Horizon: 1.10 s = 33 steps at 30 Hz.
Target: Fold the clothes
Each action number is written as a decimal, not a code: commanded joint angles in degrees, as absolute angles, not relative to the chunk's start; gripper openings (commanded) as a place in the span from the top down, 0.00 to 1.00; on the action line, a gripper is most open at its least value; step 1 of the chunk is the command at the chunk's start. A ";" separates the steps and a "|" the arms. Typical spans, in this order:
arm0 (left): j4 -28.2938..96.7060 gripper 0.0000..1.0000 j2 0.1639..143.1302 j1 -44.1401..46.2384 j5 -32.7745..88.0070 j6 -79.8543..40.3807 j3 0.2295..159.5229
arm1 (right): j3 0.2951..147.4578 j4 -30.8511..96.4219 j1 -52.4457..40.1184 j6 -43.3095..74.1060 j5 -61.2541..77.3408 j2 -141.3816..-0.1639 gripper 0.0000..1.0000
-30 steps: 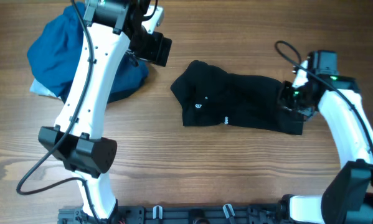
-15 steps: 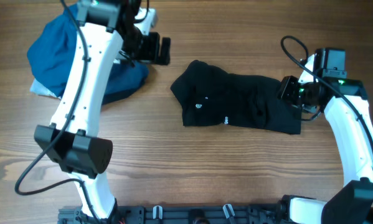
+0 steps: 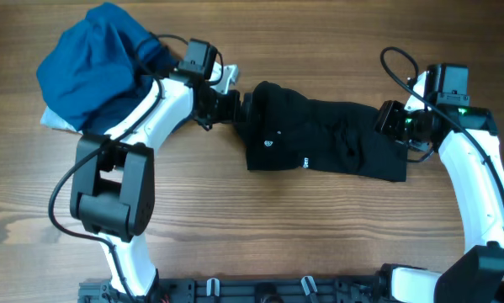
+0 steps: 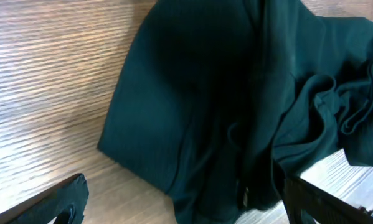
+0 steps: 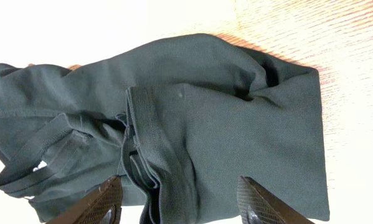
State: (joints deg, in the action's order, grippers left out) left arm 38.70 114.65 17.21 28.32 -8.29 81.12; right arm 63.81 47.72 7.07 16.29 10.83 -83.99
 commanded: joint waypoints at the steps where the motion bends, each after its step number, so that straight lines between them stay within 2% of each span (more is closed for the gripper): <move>1: 35.40 0.00 116.77 17.89 30.61 -9.93 79.50 | 64.90 48.05 7.27 16.43 9.85 -83.24 0.40; 5: 33.89 0.00 121.23 18.92 30.68 -11.05 79.50 | 64.90 48.10 7.27 16.43 9.87 -83.24 0.40; 10: 29.06 0.00 123.50 21.50 40.64 -11.14 79.50 | 64.90 48.97 7.27 14.98 9.87 -83.24 0.40; 13: 25.74 0.01 123.44 23.35 41.95 -11.20 79.50 | 64.93 49.36 7.27 15.00 9.89 -83.24 0.40; 14: 25.15 0.04 123.46 23.90 41.85 -11.20 79.50 | 64.90 49.56 7.27 15.00 9.89 -83.24 0.40; 15: 24.73 0.09 123.46 24.43 41.12 -11.20 79.50 | 64.90 49.78 7.27 15.00 9.89 -83.24 0.40; 17: 24.01 0.37 123.46 25.21 38.96 -11.18 79.50 | 64.90 50.02 7.27 15.00 9.85 -83.24 0.40; 18: 23.66 0.61 123.46 25.32 38.68 -11.16 79.50 | 64.90 50.04 7.27 14.98 9.85 -83.24 0.40; 19: 23.40 0.79 123.46 25.34 38.70 -11.18 79.50 | 64.90 50.02 7.27 14.98 9.82 -83.24 0.40; 20: 23.35 0.91 123.37 25.32 38.74 -11.18 79.50 | 64.93 50.02 7.27 14.98 9.82 -83.24 0.40; 21: 23.64 0.96 122.93 25.15 38.74 -11.18 79.50 | 64.90 50.02 7.27 14.96 9.80 -83.24 0.40; 27: 33.56 0.96 115.61 21.50 37.54 -10.09 82.50 | 64.93 50.19 7.27 15.14 5.41 -83.24 0.40; 29: 43.66 0.96 110.45 19.35 30.70 -6.11 87.22 | 64.93 50.13 7.27 15.22 4.64 -83.24 0.41; 33: 45.54 0.96 105.56 20.05 24.21 -6.00 90.28 | 64.93 49.45 7.27 16.73 4.67 -83.24 0.40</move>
State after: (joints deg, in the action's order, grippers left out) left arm 46.24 112.68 19.68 31.18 -8.62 86.00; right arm 63.86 50.00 7.07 16.05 6.70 -83.99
